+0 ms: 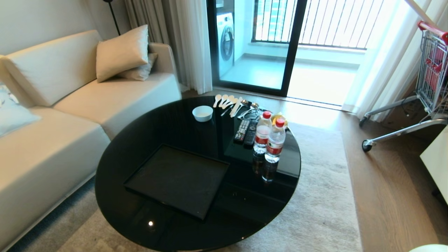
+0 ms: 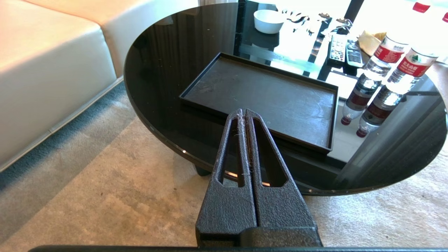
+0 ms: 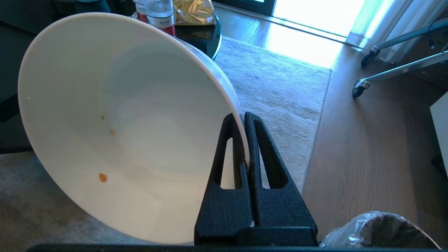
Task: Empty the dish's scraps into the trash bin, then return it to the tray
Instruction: Put the bowl back to the table
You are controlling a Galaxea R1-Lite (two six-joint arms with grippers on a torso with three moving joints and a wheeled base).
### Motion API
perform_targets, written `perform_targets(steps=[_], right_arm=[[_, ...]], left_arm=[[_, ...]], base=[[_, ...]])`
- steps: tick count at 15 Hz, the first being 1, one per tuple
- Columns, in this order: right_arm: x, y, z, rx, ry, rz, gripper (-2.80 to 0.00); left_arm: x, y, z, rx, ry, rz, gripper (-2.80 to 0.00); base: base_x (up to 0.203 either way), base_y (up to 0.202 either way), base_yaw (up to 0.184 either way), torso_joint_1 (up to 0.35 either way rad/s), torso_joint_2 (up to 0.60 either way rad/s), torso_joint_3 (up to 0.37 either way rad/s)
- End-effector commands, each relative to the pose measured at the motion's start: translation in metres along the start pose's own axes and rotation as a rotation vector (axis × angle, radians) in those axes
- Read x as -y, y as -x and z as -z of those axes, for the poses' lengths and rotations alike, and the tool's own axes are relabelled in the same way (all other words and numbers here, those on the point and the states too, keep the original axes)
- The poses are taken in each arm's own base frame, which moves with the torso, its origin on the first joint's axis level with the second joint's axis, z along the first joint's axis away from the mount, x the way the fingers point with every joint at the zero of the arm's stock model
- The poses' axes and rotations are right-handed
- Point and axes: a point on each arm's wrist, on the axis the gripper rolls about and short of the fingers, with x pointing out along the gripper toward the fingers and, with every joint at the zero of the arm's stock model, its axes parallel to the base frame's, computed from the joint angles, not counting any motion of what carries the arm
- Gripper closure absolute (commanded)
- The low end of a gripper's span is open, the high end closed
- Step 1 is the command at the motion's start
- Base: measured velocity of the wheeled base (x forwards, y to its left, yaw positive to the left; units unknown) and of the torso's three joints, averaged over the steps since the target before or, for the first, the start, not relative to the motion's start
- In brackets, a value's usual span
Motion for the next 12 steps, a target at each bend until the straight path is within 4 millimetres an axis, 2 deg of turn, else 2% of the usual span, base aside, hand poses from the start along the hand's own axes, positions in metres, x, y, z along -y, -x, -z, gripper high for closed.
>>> perform_targets(steps=[1,5,12], right_arm=[[0.0000,-0.0001,-0.0001,-0.001,0.001,-0.001,0.00],[0.0000,-0.0001,-0.0001,-0.001,0.001,-0.001,0.00],[0.0000,-0.0001,-0.0001,-0.001,0.001,-0.001,0.00]], left_arm=[[0.0000,0.0000,0.0001,0.000,0.002,-0.001,0.00],[0.0000,0.0000,0.0001,0.000,0.002,-0.001,0.00],[0.0000,0.0000,0.0001,0.000,0.002,-0.001,0.00]], base=[[0.000,0.000,0.000,0.000,0.00,0.000],[-0.001,0.013,0.000,0.001,0.00,0.001],[0.000,0.172,-0.005,0.001,0.00,0.001]])
